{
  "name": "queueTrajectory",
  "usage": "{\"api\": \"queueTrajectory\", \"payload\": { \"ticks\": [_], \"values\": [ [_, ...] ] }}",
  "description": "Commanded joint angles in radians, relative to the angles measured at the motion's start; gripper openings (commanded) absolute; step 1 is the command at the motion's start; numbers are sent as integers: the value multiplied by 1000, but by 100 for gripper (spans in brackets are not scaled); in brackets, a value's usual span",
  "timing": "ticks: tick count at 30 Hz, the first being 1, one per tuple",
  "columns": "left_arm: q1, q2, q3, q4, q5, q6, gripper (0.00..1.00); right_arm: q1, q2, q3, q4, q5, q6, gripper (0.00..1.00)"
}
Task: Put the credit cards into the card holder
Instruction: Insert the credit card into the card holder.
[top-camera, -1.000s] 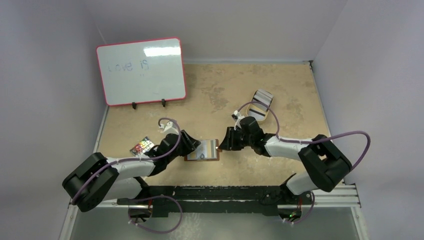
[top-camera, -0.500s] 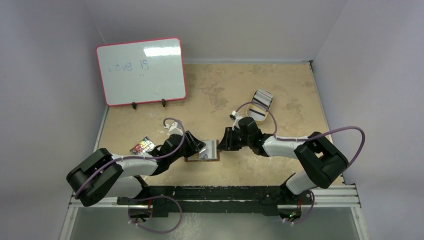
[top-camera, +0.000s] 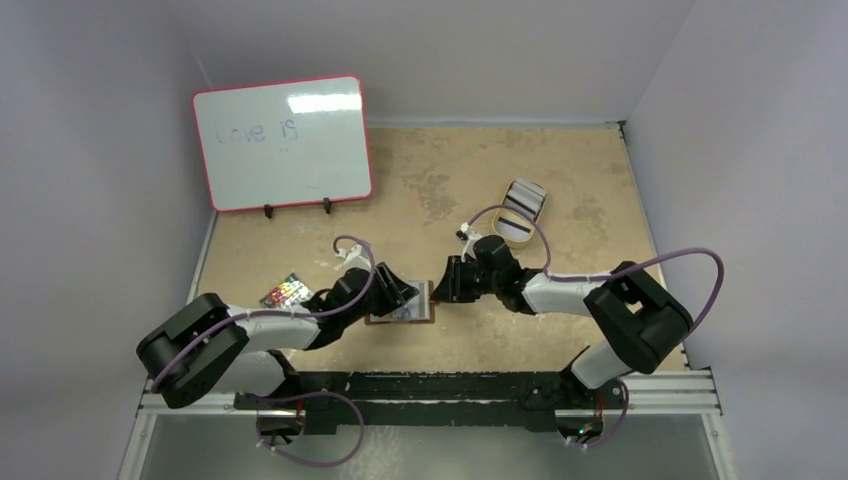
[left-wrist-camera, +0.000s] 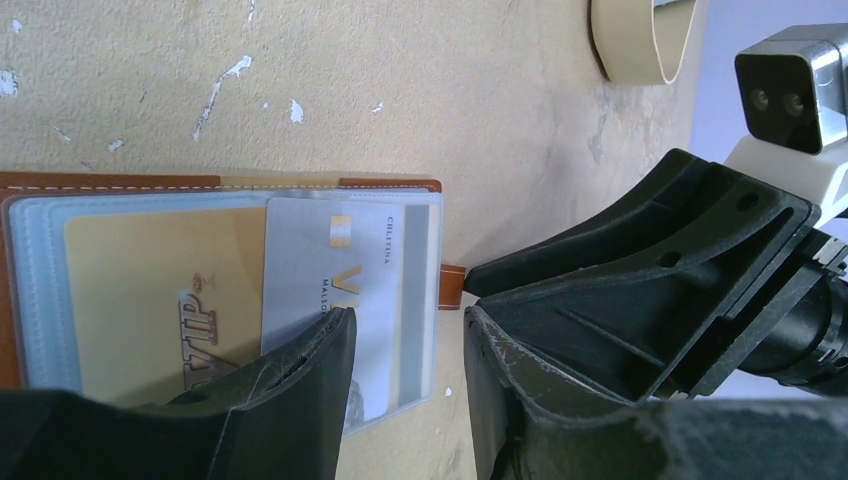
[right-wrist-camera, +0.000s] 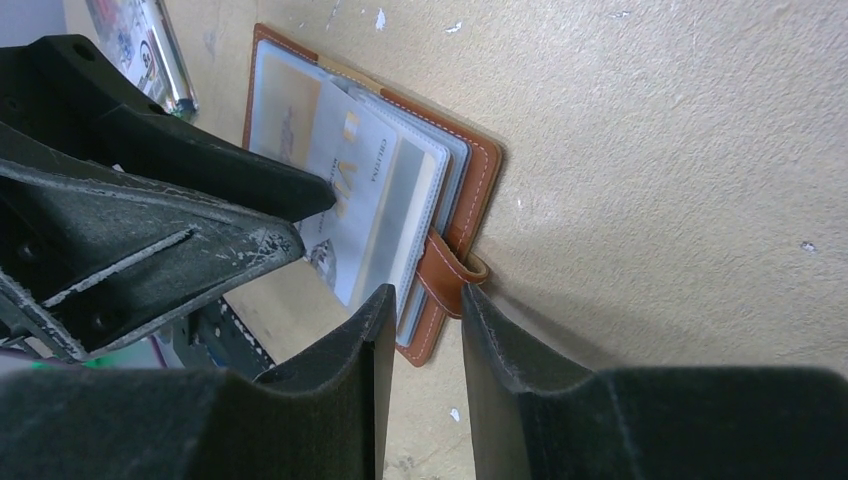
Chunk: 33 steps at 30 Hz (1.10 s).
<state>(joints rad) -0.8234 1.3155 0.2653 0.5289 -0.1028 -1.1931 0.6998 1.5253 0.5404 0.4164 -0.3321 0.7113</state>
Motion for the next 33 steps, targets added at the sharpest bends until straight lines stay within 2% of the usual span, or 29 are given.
{"api": "queueTrajectory", "payload": {
  "ticks": [1,7,11,22,29,33],
  "values": [
    [-6,-74,84,-174,-63,19,44,6,-31,9,-12,8,-12,33],
    [-6,-148,122,-373,-151,63,48,6,-35,9,-30,14,-28,33],
    [-6,-113,137,-386,-131,70,48,6,-19,-4,-10,3,-24,33],
    [-6,-15,116,-294,-91,46,49,22,5,-10,21,-7,-6,32],
    [-6,-4,70,-123,-10,-17,49,39,15,6,20,8,-1,32],
    [-6,-12,69,-116,8,-35,49,51,7,19,1,13,1,32]
  ]
}}
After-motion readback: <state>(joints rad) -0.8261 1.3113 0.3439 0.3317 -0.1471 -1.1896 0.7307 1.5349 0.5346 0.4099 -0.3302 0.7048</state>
